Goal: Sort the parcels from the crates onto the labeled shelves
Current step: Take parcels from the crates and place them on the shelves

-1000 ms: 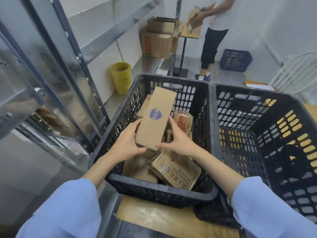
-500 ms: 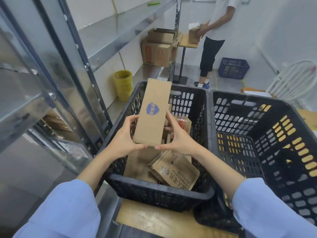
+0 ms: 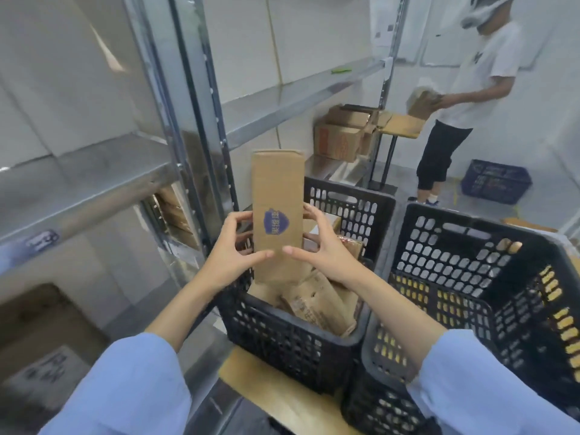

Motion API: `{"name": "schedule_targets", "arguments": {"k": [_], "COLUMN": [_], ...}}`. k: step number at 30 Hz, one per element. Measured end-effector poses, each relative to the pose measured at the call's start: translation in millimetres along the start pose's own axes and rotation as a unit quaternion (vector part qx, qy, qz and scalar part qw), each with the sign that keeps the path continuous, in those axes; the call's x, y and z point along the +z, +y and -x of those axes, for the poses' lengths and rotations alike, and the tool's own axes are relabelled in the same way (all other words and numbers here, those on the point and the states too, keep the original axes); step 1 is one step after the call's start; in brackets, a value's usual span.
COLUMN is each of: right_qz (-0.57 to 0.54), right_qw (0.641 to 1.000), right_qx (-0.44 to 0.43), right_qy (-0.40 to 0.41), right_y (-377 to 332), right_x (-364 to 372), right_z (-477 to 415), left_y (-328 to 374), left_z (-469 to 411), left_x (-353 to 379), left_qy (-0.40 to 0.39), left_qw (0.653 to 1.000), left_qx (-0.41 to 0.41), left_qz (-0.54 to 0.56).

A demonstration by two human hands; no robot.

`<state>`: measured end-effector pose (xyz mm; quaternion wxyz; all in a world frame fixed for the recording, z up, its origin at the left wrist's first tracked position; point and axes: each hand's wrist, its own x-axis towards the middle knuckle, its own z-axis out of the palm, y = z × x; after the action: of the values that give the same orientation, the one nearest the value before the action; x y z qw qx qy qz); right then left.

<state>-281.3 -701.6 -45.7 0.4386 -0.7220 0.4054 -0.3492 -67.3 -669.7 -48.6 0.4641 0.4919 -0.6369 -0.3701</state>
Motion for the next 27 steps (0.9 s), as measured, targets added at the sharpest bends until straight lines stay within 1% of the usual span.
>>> {"name": "schedule_targets", "arguments": {"k": [4, 7, 12, 16, 20, 24, 27], "right_qz": [-0.018, -0.03, -0.012, -0.061, -0.094, -0.097, -0.115], "right_qw": [0.998, 0.994, 0.981, 0.971, 0.954, 0.932, 0.914], "right_qx": [-0.037, -0.056, -0.114, -0.117, -0.123, -0.133, -0.142], "right_qy": [-0.045, -0.087, -0.159, -0.201, -0.256, -0.323, -0.363], "right_y": [-21.7, -40.5, -76.6, -97.5, -118.8, -138.8, -155.1], "right_x": [4.3, 16.3, 44.9, 79.7, 120.5, 158.9, 189.5], "right_z": [25.8, 42.1, 60.3, 63.9, 75.7, 92.9, 106.8], "left_y": [27.1, 49.7, 79.8, 96.4, 106.5, 113.5, 117.2], "left_z": [45.1, 80.2, 142.2, 195.0, 249.3, 299.6, 336.1], "left_x": [6.9, 3.3, -16.3, -37.6, -54.3, -67.4, -74.4], "left_qy": [0.086, 0.126, 0.191, 0.248, 0.306, 0.35, 0.375], "left_qw": [0.996, 0.992, 0.979, 0.964, 0.944, 0.927, 0.917], "left_qx": [0.002, 0.016, -0.003, -0.013, -0.044, -0.093, -0.104], "left_qz": [0.021, -0.015, -0.072, -0.098, -0.115, -0.102, -0.092]}}
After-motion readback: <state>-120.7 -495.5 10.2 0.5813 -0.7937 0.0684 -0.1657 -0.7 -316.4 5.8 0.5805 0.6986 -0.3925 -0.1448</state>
